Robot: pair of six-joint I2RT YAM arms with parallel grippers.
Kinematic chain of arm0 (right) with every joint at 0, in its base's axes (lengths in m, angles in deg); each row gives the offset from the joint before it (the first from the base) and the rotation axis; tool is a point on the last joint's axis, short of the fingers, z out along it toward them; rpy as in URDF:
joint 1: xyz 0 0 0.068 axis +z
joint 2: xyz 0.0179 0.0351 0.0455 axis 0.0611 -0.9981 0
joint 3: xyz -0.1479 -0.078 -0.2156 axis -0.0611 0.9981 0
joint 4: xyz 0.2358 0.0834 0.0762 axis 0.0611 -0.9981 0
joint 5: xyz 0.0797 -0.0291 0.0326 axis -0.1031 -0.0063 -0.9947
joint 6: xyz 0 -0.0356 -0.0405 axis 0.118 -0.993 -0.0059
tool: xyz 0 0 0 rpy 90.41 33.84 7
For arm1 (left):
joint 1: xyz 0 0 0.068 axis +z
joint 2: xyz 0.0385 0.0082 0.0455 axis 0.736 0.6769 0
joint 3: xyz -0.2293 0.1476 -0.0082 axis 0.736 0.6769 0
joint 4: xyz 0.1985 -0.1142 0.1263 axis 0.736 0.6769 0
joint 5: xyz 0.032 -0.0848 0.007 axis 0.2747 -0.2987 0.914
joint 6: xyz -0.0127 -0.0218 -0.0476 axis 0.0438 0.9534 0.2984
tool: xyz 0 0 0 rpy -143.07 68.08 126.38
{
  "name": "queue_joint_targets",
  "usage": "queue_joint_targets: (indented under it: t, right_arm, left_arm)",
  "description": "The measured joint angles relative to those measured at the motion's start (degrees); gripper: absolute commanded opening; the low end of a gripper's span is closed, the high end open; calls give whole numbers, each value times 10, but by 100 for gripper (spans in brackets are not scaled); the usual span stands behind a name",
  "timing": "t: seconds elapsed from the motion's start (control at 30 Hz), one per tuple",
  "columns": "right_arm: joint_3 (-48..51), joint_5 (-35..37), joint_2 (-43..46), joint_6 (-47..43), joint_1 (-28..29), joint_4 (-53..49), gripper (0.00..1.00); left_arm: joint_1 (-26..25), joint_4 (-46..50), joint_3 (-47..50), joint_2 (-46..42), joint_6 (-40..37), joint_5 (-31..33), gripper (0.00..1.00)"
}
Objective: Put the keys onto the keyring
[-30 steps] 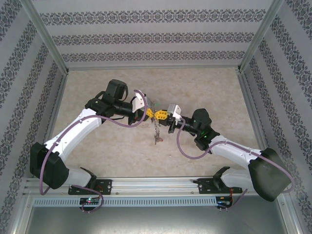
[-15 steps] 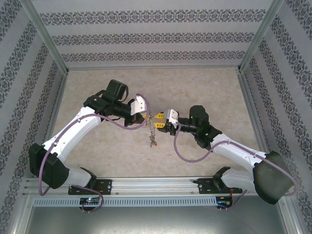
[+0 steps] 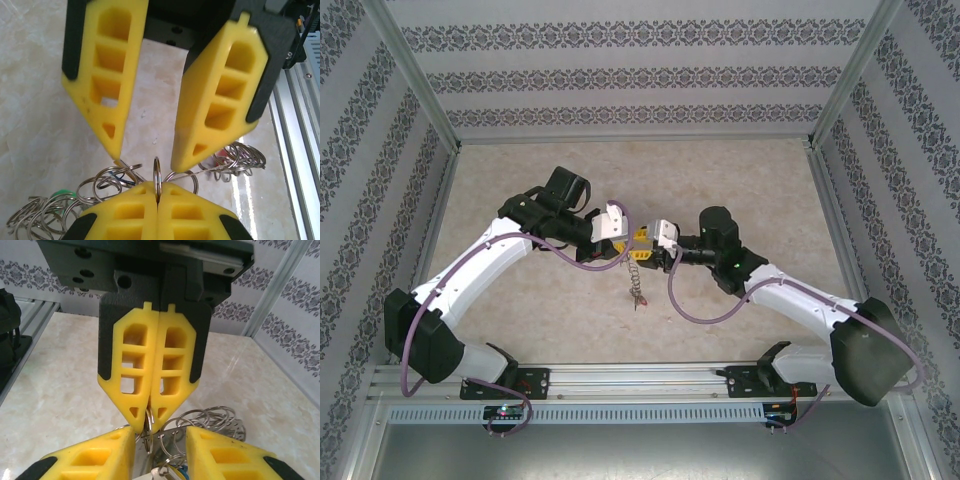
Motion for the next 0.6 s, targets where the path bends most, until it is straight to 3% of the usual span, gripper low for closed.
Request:
queue_joint_targets:
  t: [0.13,0.3,0.43,0.5,0.6]
  right_arm:
    - [-11,-1,-12,-4,7,-9,24]
    - [-22,-8,-19,-12,10,-26,1]
    - [-26,-10,-24,-12,10,-30,0]
    - [-22,-4,-24,-5,12,-17,0]
    - [-2,28,-24,18,14,33,0]
  left_arm:
    - [0,5,0,0,-3,2,0]
    - [1,11,-2,0,-4,4,0]
    - [2,15,-2,1,-2,7,1]
    - [2,13,-2,1,3,9,18]
    - [2,-3,4,-3,20,7,30]
